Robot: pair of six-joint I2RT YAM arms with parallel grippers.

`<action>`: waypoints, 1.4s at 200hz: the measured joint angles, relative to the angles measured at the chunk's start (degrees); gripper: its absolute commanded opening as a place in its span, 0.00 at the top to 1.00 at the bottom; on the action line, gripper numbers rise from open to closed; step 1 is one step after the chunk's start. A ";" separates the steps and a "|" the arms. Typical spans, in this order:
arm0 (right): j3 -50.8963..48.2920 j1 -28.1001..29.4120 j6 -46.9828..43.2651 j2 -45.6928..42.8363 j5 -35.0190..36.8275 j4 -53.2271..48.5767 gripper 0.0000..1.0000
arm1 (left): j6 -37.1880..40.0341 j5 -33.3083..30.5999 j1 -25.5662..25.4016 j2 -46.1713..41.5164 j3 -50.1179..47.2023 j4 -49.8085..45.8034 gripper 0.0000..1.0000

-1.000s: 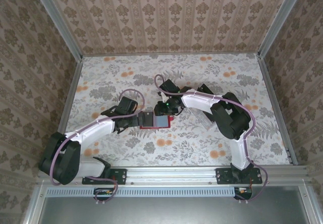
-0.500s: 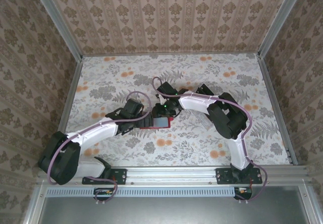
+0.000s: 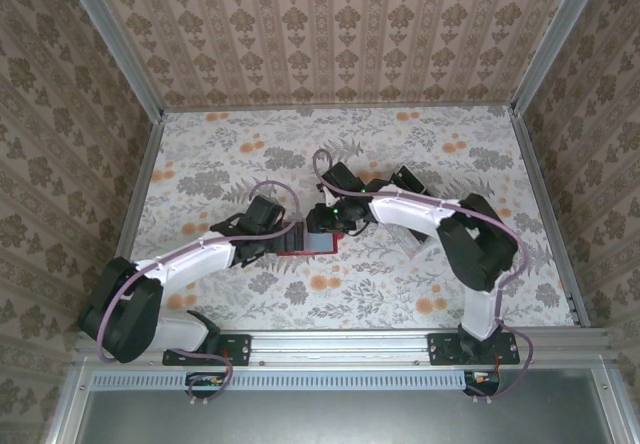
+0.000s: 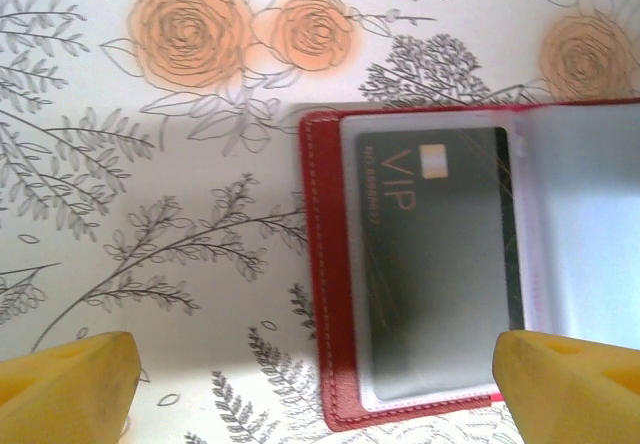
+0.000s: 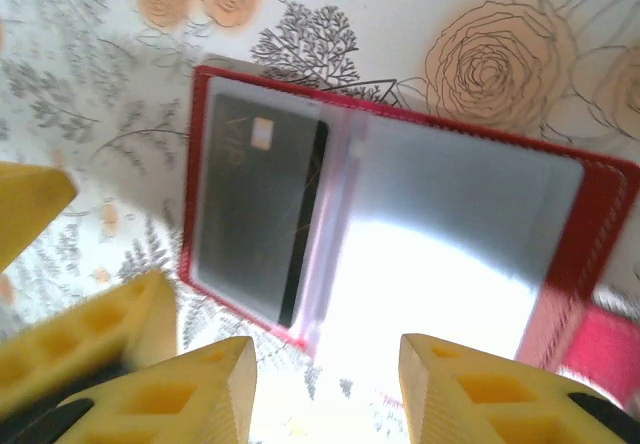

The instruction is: Put the credit cards into the card holder

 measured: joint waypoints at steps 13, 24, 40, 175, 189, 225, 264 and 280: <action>-2.16 0.72 1.51 -3.32 1.18 0.48 0.56 | 0.02 0.04 1.38 0.00 0.00 -0.44 0.00; -4.11 1.55 2.89 -5.40 2.16 0.76 0.56 | 0.04 0.09 2.47 0.00 0.00 -0.87 0.00; -6.60 3.21 4.87 -6.58 3.13 0.85 0.56 | 0.28 0.28 4.07 0.00 0.00 -1.31 0.00; -9.86 6.71 10.29 -2.12 8.35 1.29 0.56 | 2.25 3.37 9.09 -1.03 -0.07 -1.55 0.00; -9.07 6.67 10.27 -1.40 8.35 1.20 0.57 | 2.25 3.58 9.16 -1.03 -0.07 -1.53 0.00; -6.67 6.27 9.62 -0.63 8.33 1.07 0.57 | 2.27 4.04 9.53 -1.03 -0.22 -0.90 0.00; -6.05 5.68 9.18 -0.24 8.33 1.07 0.57 | 2.43 4.42 9.53 -0.96 -0.61 -0.66 0.00; -6.05 5.55 9.18 -0.07 8.33 1.07 0.57 | 2.45 4.55 9.53 -0.81 -0.61 -0.59 0.00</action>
